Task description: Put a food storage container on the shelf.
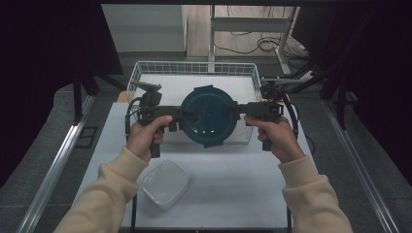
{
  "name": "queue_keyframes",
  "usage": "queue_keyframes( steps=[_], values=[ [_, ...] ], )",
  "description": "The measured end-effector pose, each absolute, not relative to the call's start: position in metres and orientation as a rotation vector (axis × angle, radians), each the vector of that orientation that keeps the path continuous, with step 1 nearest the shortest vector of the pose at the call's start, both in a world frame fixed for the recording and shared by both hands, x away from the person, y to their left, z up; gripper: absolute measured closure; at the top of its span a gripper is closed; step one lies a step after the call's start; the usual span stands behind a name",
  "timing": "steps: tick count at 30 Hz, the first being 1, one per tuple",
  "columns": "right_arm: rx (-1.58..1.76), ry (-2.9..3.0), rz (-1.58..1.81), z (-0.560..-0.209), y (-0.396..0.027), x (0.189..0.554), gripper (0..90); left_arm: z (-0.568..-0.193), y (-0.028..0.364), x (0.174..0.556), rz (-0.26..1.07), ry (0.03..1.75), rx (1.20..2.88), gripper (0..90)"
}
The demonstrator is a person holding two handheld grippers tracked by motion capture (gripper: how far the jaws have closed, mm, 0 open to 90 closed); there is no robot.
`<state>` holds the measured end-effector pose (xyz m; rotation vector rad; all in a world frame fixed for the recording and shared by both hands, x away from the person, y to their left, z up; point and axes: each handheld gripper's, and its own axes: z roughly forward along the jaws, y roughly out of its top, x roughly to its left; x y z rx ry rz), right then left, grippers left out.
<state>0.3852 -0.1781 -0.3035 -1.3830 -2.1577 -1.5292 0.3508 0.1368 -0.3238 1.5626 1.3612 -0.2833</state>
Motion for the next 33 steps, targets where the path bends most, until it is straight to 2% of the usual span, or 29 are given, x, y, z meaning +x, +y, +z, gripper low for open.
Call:
queue_keyframes(
  steps=[10, 24, 33],
  values=[
    [-1.405, -2.112, -1.538, -0.297, -0.166, 0.415, 42.9, -0.311, 0.149, 0.384, -0.303, 1.375, 1.557, 34.8],
    [-1.406, -2.045, -1.566, -0.279, -0.155, 0.458, 44.1, -0.278, 0.165, 0.433, -0.259, 1.385, 1.562, 34.7],
    [-1.423, -2.010, -1.554, -0.281, -0.145, 0.479, 44.3, -0.281, 0.174, 0.455, -0.262, 1.404, 1.544, 34.6]
  ],
)
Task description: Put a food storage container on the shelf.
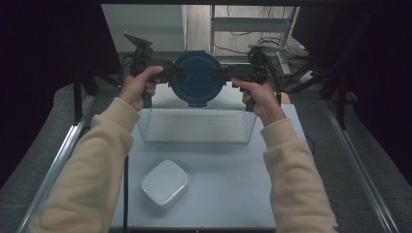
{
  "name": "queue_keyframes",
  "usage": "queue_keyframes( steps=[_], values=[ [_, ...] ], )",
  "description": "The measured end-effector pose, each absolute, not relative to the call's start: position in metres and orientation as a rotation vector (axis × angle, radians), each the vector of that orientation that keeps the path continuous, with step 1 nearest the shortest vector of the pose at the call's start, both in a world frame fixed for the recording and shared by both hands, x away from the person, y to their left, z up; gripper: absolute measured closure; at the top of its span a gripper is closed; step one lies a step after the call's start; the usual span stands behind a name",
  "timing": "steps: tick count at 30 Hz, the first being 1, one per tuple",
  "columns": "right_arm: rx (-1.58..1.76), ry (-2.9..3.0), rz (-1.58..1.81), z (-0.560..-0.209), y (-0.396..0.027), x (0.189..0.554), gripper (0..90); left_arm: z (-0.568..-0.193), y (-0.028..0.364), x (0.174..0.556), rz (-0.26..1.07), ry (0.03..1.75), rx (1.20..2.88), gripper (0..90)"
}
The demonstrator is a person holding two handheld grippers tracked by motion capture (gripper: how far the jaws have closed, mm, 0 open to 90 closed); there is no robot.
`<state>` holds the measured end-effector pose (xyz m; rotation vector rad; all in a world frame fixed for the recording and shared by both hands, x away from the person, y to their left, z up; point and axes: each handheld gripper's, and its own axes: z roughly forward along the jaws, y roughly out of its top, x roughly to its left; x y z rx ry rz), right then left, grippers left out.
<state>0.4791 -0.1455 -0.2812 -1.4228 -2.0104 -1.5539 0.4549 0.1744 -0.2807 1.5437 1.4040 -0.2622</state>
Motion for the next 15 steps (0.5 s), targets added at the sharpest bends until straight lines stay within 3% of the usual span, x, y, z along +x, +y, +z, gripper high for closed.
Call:
queue_keyframes(
  steps=[15],
  values=[
    [-1.488, -1.965, -1.508, -0.303, -0.135, 0.507, 44.0, -0.308, 0.185, 0.483, -0.313, 1.438, 1.503, 35.0]
  ],
)
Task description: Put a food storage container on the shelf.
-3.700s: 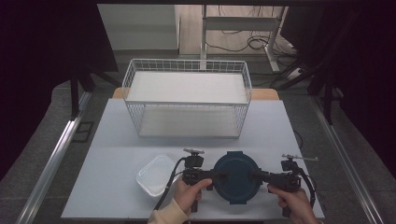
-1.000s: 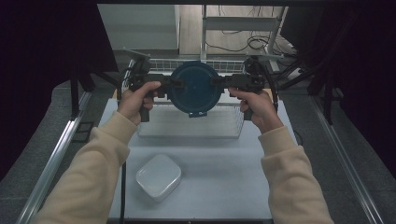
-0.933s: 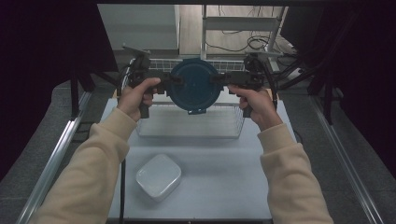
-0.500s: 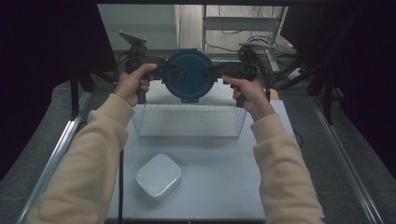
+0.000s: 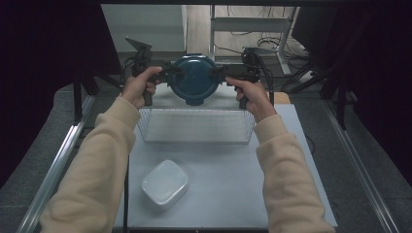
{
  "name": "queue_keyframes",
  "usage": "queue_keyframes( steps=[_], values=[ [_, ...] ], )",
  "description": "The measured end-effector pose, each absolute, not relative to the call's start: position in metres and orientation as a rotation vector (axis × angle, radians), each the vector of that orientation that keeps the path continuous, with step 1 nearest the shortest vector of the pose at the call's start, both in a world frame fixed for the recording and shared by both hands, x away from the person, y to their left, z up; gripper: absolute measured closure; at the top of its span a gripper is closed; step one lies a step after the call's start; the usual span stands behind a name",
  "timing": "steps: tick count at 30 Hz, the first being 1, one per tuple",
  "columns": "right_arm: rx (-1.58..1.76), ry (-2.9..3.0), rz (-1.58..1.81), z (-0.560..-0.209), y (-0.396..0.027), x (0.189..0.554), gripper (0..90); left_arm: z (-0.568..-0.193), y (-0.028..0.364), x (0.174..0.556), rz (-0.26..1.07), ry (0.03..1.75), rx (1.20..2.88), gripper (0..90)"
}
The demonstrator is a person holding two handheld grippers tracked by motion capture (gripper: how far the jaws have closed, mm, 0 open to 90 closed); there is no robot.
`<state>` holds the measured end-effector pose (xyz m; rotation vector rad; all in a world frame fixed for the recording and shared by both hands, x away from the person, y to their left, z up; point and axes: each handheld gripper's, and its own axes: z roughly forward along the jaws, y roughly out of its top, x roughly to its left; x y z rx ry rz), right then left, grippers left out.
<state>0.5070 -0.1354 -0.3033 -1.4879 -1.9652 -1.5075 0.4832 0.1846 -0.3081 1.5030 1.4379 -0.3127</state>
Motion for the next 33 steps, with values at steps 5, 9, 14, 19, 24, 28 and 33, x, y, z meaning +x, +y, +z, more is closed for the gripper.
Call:
queue_keyframes(
  steps=[5, 9, 14, 19, 24, 28, 33],
  values=[
    [-1.526, -1.926, -1.466, -0.308, -0.134, 0.513, 42.0, -0.315, 0.183, 0.490, -0.326, 1.476, 1.472, 34.4],
    [-1.557, -1.884, -1.438, -0.313, -0.136, 0.518, 41.0, -0.321, 0.181, 0.496, -0.333, 1.496, 1.440, 34.3],
    [-1.596, -1.823, -1.420, -0.322, -0.137, 0.523, 39.0, -0.324, 0.177, 0.498, -0.301, 1.496, 1.431, 33.9],
    [-1.603, -1.820, -1.436, -0.322, -0.138, 0.522, 38.5, -0.326, 0.177, 0.496, -0.290, 1.479, 1.424, 33.3],
    [-1.604, -1.840, -1.447, -0.320, -0.132, 0.519, 24.8, -0.322, 0.175, 0.490, -0.252, 1.453, 1.473, 24.5],
    [-1.620, -1.923, -1.483, -0.311, -0.130, 0.510, 12.1, -0.310, 0.176, 0.474, -0.018, 1.436, 1.544, 18.8],
    [-1.611, -2.093, -1.576, -0.293, -0.134, 0.489, 6.8, -0.302, 0.183, 0.444, 0.130, 1.323, 1.549, 22.3]
  ],
)
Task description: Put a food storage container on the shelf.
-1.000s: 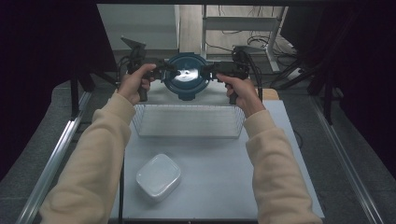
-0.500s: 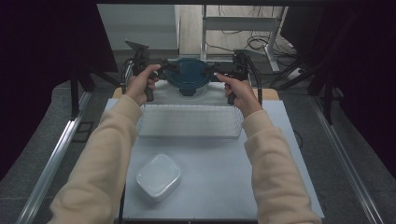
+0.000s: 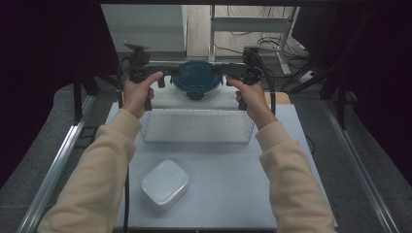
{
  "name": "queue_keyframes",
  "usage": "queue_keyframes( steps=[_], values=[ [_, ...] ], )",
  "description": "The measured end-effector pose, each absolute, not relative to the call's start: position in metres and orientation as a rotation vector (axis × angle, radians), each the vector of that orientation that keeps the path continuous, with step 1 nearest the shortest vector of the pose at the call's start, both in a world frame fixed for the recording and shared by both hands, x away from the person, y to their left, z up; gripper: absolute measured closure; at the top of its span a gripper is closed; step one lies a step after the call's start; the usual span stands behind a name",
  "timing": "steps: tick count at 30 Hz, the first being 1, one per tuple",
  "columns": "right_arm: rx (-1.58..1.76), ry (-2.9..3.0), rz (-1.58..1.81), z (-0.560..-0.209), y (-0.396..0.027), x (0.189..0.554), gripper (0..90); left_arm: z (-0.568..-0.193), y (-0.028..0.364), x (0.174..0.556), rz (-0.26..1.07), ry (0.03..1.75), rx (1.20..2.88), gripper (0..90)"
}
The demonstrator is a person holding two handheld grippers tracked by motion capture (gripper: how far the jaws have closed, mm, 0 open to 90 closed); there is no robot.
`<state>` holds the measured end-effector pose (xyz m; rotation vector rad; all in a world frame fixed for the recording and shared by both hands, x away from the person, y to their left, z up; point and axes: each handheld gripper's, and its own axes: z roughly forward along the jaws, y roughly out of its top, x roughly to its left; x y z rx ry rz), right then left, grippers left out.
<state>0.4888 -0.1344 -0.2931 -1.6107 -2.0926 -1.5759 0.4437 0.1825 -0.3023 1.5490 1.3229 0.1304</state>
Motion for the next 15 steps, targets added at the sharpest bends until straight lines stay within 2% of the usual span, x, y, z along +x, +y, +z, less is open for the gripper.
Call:
queue_keyframes(
  steps=[6, 10, 15],
  values=[
    [-1.540, -2.267, -1.651, -0.287, -0.150, 0.450, 7.6, -0.305, 0.192, 0.394, 0.236, 1.218, 1.622, 23.1],
    [-1.464, -2.364, -1.698, -0.292, -0.165, 0.418, 11.7, -0.315, 0.199, 0.357, 0.296, 1.170, 1.644, 24.5],
    [-1.379, -2.390, -1.719, -0.317, -0.184, 0.375, 15.4, -0.343, 0.203, 0.307, 0.269, 1.102, 1.695, 25.9]
  ],
)
